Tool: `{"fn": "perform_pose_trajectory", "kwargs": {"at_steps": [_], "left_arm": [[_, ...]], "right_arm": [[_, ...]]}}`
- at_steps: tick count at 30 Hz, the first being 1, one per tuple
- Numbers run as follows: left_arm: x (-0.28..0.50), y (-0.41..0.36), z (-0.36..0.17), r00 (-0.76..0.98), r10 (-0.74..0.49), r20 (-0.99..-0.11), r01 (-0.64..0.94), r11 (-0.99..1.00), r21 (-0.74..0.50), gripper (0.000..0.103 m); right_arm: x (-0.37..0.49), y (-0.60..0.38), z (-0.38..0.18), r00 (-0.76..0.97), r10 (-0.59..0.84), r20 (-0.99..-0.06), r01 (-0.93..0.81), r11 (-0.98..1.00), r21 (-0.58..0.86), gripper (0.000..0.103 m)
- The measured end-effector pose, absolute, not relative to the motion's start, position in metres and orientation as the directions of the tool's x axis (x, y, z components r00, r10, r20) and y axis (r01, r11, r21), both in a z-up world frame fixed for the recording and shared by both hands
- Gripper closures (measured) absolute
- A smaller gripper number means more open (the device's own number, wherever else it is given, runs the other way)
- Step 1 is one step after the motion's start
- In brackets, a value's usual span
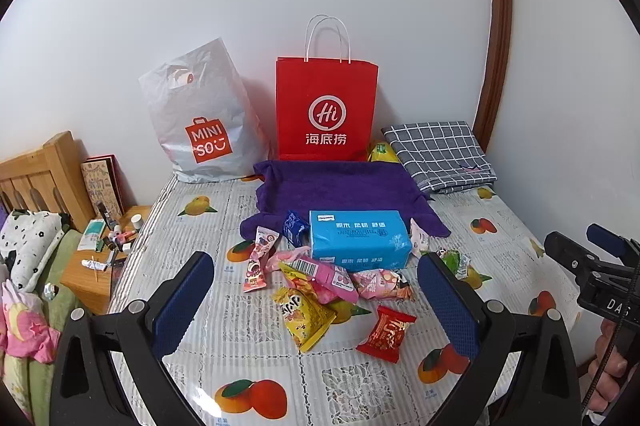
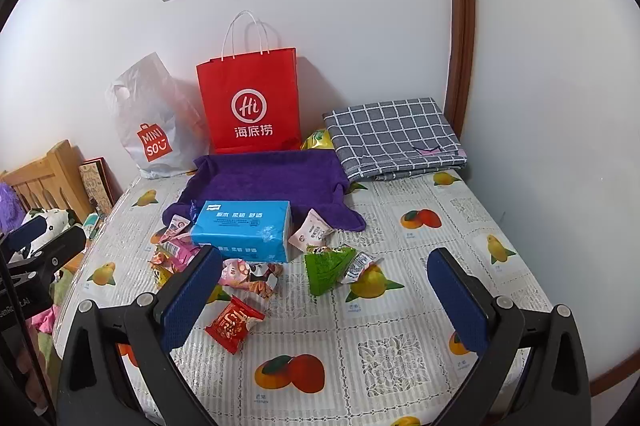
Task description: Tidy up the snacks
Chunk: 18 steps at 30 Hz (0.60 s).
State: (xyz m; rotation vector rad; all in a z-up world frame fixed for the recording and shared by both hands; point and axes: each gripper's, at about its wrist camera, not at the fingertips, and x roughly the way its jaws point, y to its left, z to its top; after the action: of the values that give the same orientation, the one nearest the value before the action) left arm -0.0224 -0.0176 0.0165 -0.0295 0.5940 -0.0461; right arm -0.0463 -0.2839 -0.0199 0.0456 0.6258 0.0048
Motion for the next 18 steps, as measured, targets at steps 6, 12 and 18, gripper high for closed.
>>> {"fn": "perform_pose_trajectory", "kwargs": {"at_steps": [6, 12, 18], "left_arm": [[-0.0232, -0.0171, 0.0169, 0.827, -0.052, -0.559, 0.033, 0.999, -0.043, 0.000], [-0.0234, -0.0168, 0.0171, 0.829, -0.054, -0.557, 0.036, 0.998, -0.043, 0.000], [-0.0225, -0.0155, 0.0178, 0.828, -0.054, -0.559, 0.036, 0.998, -0.044, 0.000]], "right_arm": [[-0.0482, -0.2833, -0.0189, 0.812, 0.018, -0.584, 0.011, 0.999, 0.047, 0.002], [-0.0504, -0.2826, -0.0173, 0.815, 0.017, -0.579, 0.008, 0.999, 0.040, 0.002], [-0.0521, -0.2803, -0.0170, 0.815, 0.019, -0.579, 0.003, 0.999, 0.037, 0.002]]}}
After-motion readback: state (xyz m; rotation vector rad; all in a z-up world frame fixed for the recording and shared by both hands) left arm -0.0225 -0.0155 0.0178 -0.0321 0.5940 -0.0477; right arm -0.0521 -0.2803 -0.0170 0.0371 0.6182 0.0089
